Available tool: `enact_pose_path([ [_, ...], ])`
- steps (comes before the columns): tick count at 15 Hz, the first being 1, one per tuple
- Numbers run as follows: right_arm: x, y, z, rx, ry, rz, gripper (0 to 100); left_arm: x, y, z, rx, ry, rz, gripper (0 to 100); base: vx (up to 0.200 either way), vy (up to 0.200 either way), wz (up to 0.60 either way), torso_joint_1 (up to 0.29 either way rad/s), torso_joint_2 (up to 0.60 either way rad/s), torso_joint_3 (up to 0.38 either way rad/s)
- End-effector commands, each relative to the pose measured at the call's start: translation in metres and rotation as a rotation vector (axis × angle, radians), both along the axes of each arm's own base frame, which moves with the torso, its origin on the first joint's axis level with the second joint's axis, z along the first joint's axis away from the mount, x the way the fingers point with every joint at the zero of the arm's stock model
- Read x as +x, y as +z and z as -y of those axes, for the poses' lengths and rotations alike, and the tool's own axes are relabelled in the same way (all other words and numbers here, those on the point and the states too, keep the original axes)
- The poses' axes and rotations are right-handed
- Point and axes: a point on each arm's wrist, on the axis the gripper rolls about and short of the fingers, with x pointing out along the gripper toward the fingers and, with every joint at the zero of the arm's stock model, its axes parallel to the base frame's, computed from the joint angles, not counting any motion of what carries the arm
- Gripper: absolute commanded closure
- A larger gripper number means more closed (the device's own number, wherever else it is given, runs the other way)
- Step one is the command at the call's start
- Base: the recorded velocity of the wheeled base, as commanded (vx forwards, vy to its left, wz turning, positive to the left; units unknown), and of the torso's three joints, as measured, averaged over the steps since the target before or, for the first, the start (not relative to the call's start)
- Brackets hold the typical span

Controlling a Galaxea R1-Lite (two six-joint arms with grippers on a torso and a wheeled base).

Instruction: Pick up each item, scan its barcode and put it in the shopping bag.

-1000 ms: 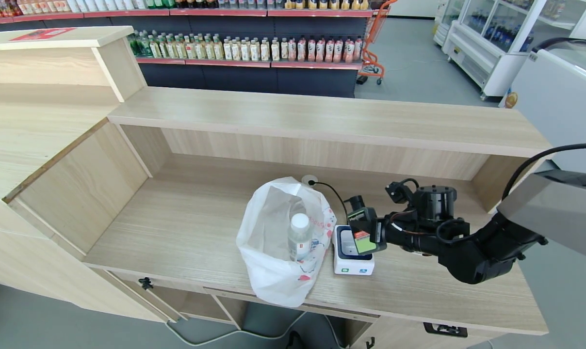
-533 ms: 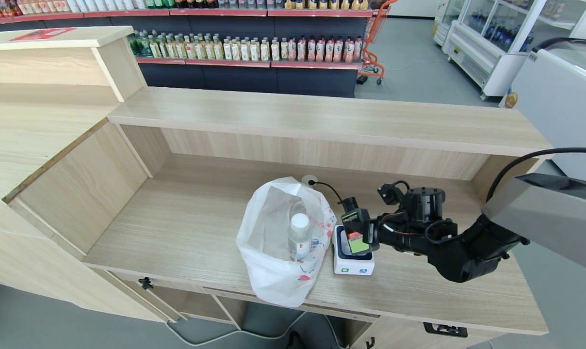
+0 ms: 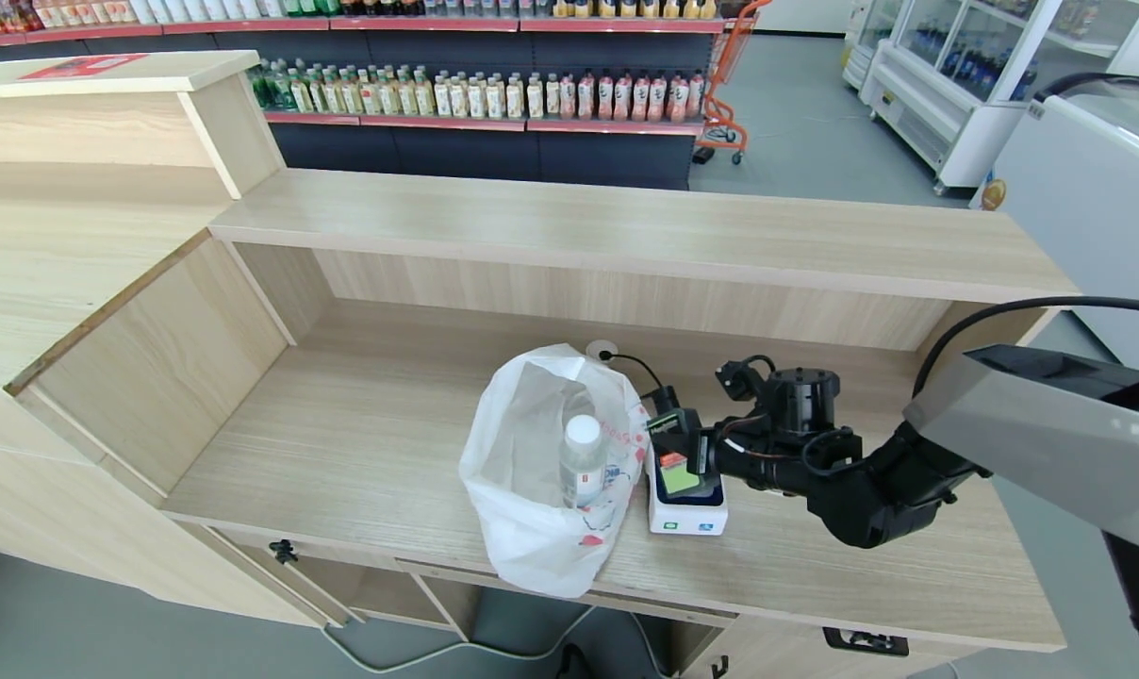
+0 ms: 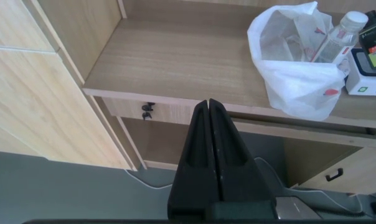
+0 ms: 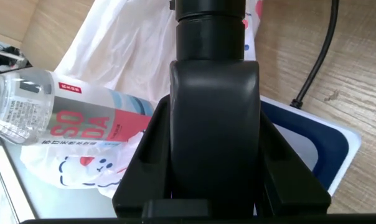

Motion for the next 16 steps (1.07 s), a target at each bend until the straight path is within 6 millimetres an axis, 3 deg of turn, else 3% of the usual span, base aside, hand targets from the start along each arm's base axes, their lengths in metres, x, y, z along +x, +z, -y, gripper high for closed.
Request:
enact_pose_path([
  [1, 0.0022, -0.0067, -0.004, -0.001, 0.007, -0.008, 100, 0.0, -0.0002, 0.0, 0.0, 0.0, 0.0, 100, 0.0, 0.0, 0.0, 0.0, 0.0, 0.0],
  [9, 0.0063, -0.0123, -0.0118, -0.001, 0.018, -0.005, 100, 0.0, -0.0003, 0.0, 0.0, 0.0, -0.001, 100, 0.0, 0.0, 0.0, 0.0, 0.0, 0.0],
  [16, 0.0079, -0.0055, -0.0101, 0.003, 0.009, 0.015, 100, -0.0001, 0.0003, 0.0, 0.0, 0.0, 0.002, 100, 0.0, 0.0, 0.0, 0.0, 0.0, 0.0],
])
